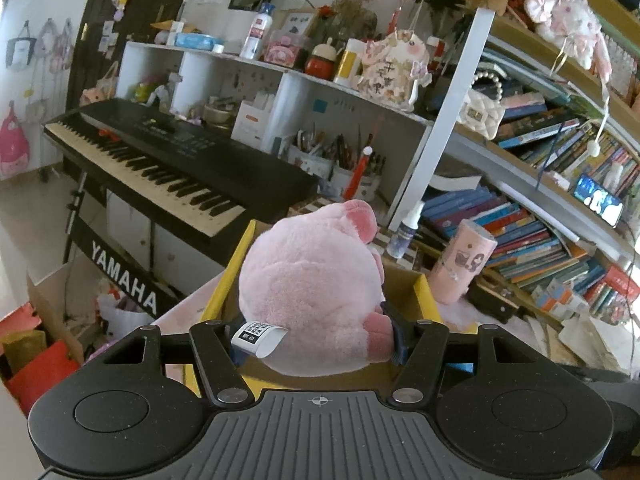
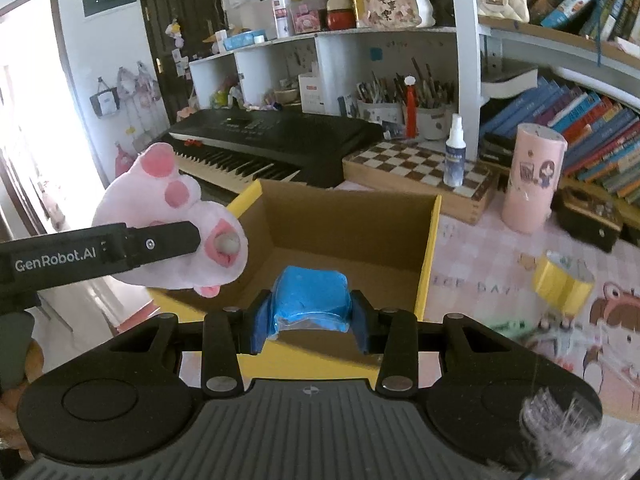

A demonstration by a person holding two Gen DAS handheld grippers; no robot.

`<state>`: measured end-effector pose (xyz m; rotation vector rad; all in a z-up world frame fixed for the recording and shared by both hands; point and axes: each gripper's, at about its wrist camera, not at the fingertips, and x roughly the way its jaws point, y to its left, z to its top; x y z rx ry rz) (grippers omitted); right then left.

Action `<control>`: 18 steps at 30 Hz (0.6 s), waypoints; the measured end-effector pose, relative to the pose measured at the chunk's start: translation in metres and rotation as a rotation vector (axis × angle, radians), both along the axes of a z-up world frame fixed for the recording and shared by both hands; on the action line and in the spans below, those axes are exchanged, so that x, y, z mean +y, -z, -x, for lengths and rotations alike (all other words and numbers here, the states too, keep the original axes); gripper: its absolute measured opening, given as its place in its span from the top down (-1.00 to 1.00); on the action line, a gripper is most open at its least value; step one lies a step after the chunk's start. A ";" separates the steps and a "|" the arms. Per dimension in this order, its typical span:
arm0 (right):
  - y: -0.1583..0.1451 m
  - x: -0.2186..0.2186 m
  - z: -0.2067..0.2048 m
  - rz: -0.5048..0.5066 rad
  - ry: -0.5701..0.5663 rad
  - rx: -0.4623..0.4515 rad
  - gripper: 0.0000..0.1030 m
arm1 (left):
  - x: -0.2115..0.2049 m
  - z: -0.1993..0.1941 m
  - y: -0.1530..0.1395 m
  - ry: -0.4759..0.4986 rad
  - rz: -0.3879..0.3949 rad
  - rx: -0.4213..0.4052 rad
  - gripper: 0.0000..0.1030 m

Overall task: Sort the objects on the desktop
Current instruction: 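Carry the pig and blue block with both grippers over the yellow box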

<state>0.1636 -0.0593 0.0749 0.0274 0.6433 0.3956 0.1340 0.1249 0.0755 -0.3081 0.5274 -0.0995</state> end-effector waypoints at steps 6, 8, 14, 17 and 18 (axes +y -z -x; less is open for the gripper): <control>0.006 0.000 -0.028 0.054 -0.046 -0.013 0.26 | -0.008 -0.023 0.008 0.006 -0.025 0.031 -0.20; 0.008 0.001 -0.037 0.077 -0.069 -0.016 0.26 | -0.011 -0.030 0.013 0.006 -0.032 0.045 -0.20; 0.020 0.009 -0.062 0.182 -0.168 -0.028 0.26 | -0.016 -0.052 0.028 0.003 -0.065 0.098 -0.20; 0.027 0.014 -0.077 0.246 -0.227 -0.029 0.26 | -0.018 -0.062 0.035 0.009 -0.084 0.125 -0.20; 0.030 0.016 -0.083 0.267 -0.247 -0.029 0.26 | -0.018 -0.065 0.037 0.010 -0.089 0.135 -0.20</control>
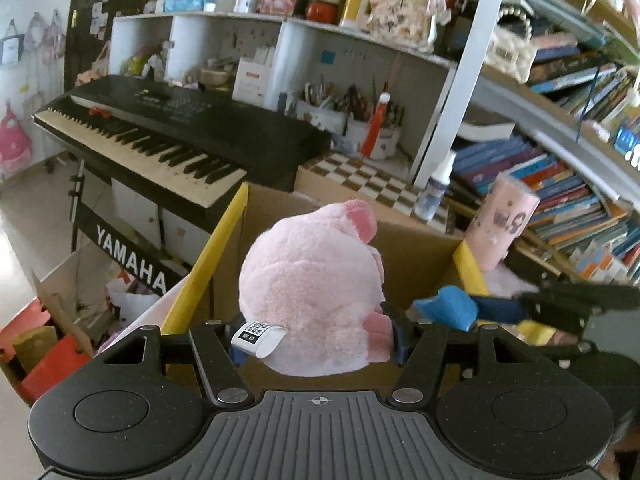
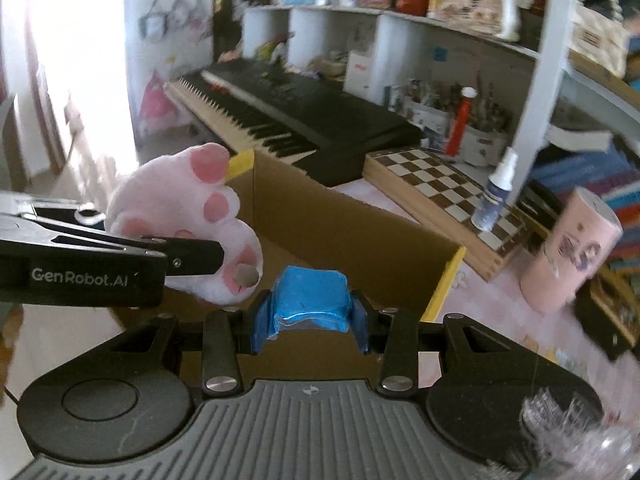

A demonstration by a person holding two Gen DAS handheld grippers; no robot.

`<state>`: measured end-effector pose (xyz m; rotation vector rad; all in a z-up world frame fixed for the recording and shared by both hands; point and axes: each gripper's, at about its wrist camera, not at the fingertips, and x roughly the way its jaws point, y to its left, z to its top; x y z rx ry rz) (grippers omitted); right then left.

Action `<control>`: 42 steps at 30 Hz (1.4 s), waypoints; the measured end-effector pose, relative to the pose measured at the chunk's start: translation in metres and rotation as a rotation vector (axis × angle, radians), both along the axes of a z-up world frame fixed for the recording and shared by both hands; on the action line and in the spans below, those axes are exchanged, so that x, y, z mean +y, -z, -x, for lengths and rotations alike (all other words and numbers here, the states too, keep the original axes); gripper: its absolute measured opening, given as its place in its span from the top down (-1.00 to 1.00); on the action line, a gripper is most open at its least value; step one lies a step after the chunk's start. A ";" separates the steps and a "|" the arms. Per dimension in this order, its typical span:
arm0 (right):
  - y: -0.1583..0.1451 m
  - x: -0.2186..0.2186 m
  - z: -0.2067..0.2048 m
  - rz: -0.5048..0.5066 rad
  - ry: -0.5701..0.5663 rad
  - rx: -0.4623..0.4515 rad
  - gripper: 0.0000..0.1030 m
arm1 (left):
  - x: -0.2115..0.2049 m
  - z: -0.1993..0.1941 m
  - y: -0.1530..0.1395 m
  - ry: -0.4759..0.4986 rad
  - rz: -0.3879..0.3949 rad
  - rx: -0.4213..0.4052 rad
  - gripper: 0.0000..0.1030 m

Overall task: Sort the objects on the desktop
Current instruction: 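Carry the pig and blue block with both grippers over the yellow box, then open both grippers to drop the pig and blue block into the box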

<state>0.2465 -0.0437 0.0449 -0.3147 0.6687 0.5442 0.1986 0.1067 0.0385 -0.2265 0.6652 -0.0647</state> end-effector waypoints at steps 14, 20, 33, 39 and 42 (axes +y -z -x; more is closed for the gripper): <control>0.046 0.029 -0.047 0.255 -0.275 0.100 0.26 | -0.003 -0.027 0.033 0.024 -0.027 0.171 -0.21; 0.050 0.034 -0.053 0.272 -0.329 0.176 0.27 | -0.010 -0.031 0.039 0.045 -0.069 0.208 -0.21; 0.055 0.042 -0.051 0.332 -0.389 0.217 0.27 | -0.016 -0.032 0.040 0.055 -0.128 0.228 -0.26; 0.049 0.035 -0.054 0.267 -0.374 0.201 0.08 | -0.014 -0.028 0.033 0.030 -0.100 0.207 -0.31; 0.044 0.033 -0.046 0.269 -0.373 0.135 -0.25 | -0.013 -0.022 0.027 0.008 -0.086 0.179 -0.44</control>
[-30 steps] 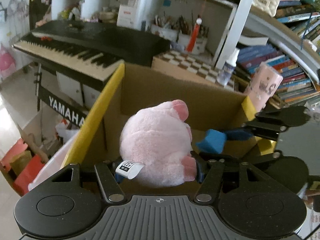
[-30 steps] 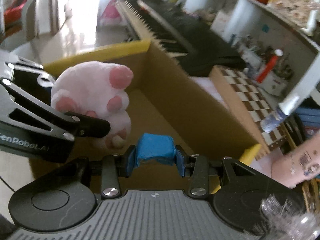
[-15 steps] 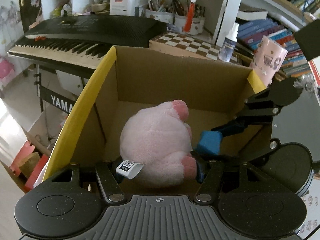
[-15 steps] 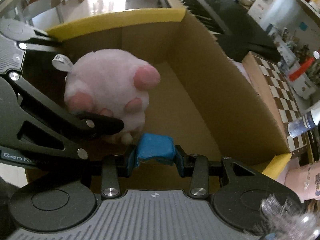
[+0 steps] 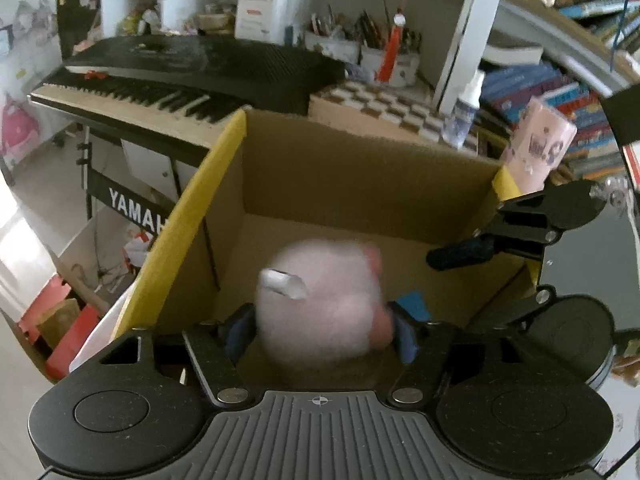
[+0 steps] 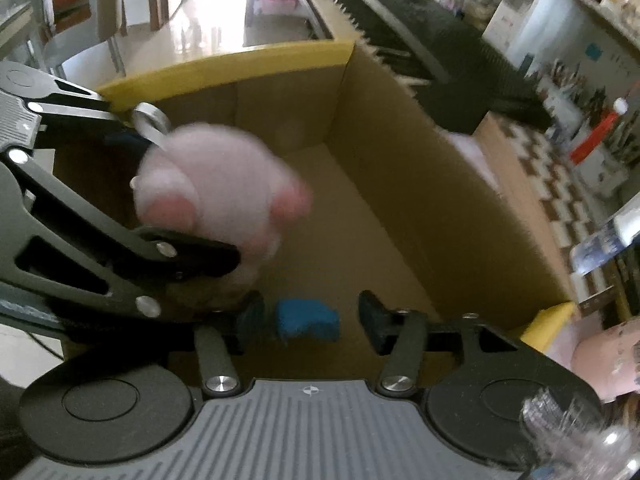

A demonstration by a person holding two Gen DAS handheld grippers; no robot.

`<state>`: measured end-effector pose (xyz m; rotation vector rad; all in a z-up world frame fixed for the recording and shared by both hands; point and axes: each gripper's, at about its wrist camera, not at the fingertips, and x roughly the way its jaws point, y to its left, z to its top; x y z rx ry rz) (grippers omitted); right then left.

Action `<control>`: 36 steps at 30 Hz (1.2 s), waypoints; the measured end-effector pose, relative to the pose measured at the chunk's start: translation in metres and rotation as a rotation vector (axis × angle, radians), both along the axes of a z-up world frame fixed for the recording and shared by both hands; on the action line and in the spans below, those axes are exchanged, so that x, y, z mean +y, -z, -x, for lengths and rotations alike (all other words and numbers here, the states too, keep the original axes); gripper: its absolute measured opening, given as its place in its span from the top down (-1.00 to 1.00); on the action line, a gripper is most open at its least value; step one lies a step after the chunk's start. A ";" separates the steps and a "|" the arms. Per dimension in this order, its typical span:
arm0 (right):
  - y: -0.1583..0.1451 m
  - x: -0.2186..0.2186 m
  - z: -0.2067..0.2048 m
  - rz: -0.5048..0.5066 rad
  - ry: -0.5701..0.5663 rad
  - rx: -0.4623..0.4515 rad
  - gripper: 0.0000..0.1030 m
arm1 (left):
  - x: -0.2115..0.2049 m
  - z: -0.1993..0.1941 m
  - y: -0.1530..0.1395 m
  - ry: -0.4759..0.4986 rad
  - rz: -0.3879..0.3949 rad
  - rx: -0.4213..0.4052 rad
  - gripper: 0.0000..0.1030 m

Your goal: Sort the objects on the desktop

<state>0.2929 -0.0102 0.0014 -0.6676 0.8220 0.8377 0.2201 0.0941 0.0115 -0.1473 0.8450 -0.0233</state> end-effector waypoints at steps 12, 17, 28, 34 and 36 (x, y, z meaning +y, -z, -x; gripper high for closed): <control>-0.042 -0.028 0.022 -0.130 0.080 -0.136 -0.28 | -0.002 0.030 -0.040 -0.021 0.046 -0.180 -0.53; -0.062 -0.052 0.046 -0.204 0.182 -0.213 -0.24 | 0.001 0.047 -0.053 -0.017 0.042 -0.247 -0.54; -0.079 -0.081 0.109 -0.327 0.405 -0.358 -0.22 | 0.010 0.091 -0.064 -0.016 -0.018 -0.295 -0.54; -0.078 -0.091 0.135 -0.392 0.537 -0.331 -0.22 | 0.016 0.112 -0.065 -0.022 -0.012 -0.293 -0.54; -0.076 -0.094 0.143 -0.398 0.574 -0.317 -0.22 | 0.017 0.119 -0.065 -0.019 -0.012 -0.292 -0.54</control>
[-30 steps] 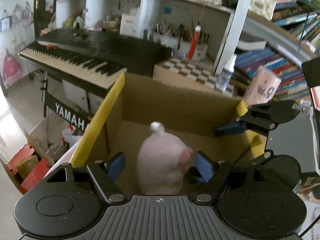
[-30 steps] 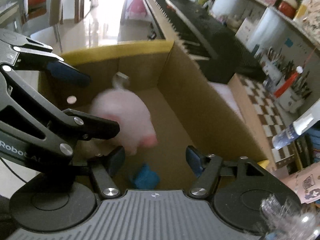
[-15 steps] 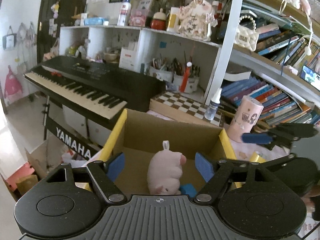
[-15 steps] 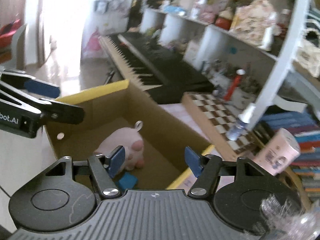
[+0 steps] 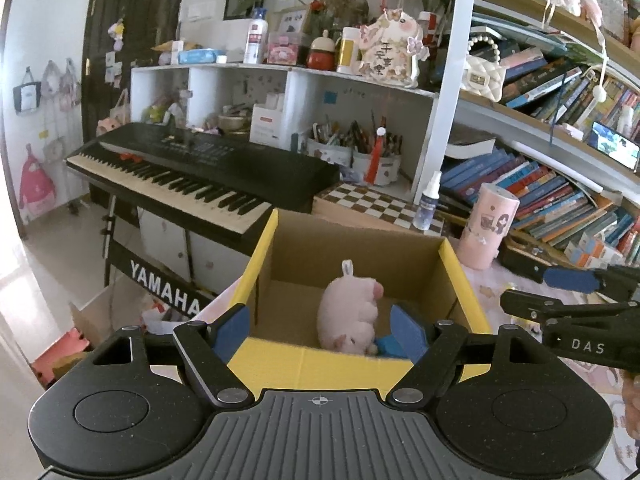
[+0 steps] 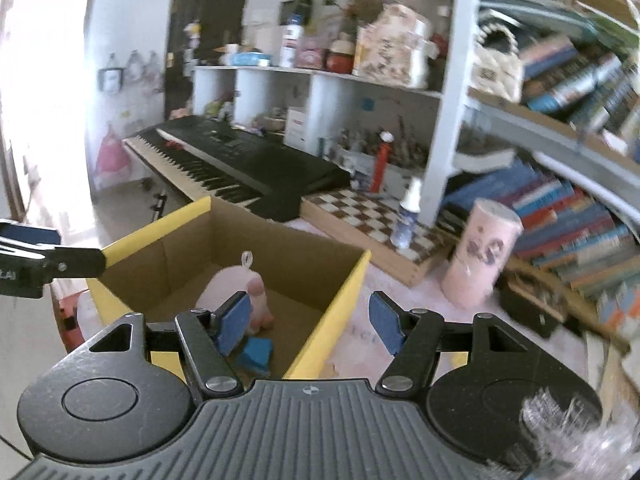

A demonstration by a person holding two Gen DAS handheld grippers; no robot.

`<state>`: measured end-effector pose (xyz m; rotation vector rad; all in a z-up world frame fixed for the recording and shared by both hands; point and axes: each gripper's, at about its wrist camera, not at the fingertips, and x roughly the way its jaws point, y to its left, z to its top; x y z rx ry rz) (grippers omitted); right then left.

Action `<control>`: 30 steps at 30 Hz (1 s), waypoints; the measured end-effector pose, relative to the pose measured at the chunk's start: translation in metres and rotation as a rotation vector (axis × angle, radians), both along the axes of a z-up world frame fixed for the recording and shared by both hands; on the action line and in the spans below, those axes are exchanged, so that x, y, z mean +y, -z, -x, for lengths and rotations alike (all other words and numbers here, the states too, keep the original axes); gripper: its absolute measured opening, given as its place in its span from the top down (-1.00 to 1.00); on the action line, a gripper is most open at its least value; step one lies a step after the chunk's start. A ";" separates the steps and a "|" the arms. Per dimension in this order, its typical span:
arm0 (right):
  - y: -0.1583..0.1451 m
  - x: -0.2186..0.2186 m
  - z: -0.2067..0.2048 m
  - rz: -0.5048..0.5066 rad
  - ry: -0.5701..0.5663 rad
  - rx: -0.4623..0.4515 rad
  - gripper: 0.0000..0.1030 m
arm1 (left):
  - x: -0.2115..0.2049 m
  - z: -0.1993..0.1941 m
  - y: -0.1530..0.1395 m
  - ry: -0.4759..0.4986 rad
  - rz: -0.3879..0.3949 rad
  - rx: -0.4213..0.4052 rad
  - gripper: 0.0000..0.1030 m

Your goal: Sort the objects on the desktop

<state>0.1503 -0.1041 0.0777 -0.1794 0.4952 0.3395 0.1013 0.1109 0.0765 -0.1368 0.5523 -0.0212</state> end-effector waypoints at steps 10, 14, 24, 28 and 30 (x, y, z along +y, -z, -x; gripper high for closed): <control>0.008 -0.006 0.045 -0.057 0.102 0.046 -0.23 | 0.002 0.041 0.002 0.004 -0.001 0.003 -0.54; 0.014 -0.006 0.067 -0.058 0.128 0.068 -0.23 | -0.001 0.055 0.006 0.013 -0.002 0.010 -0.54; 0.029 -0.004 0.111 -0.084 0.191 0.141 -0.24 | -0.005 0.089 0.019 0.031 0.016 0.023 -0.54; 0.036 -0.002 0.124 -0.094 0.226 0.167 -0.24 | -0.006 0.100 0.024 0.024 0.038 0.027 -0.54; 0.039 -0.001 0.130 -0.100 0.240 0.180 -0.24 | -0.009 0.104 0.026 0.024 0.031 0.030 -0.54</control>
